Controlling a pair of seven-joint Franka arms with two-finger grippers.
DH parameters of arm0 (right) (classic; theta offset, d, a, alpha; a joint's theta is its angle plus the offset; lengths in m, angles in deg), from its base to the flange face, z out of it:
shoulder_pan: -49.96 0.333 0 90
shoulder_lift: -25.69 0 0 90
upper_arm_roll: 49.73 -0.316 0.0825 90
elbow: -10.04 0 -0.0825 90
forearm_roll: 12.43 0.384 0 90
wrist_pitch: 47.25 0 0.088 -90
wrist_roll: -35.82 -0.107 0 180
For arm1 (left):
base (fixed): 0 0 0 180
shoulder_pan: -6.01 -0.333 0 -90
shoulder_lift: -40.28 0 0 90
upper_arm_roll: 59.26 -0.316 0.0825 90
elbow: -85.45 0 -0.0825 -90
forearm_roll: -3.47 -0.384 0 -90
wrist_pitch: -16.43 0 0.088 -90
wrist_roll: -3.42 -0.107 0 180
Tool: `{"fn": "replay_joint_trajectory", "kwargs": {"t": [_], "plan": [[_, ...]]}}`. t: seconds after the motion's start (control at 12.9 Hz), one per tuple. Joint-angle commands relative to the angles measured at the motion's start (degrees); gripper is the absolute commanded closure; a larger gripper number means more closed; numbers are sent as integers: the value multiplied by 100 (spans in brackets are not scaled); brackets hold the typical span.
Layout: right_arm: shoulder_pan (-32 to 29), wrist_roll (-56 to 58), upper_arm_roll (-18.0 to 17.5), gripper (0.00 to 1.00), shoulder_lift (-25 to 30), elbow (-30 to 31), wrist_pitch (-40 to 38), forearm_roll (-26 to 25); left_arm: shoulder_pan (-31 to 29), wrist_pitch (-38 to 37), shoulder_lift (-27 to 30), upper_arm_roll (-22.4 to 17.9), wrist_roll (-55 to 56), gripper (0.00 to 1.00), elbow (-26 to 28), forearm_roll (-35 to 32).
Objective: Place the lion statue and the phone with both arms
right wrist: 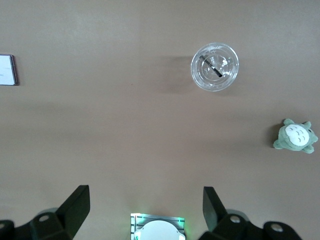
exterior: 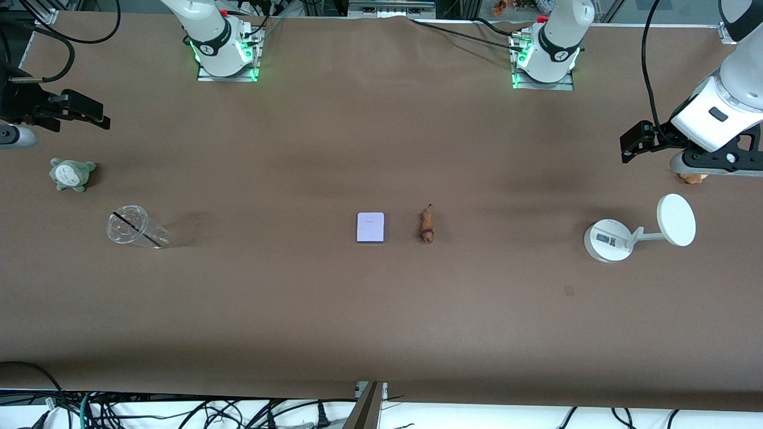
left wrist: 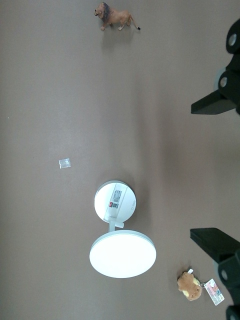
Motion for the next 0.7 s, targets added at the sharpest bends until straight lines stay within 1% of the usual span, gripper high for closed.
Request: {"fn": "replay_joint_trajectory", "kwargs": {"t": [0.0,0.31,0.62], "plan": [[39,-76,-10,0,-83,-196,-126,-64,-40,-115,1,26,-127,0,-113,-19],[66,-67,-18,0,-127,-240,-161,-55,-40,-124,1,35,-101,0,-113,-19],[66,-49,-18,0,-145,-249,-161,-64,-32,-352,19,44,39,0,-104,-1]]}}
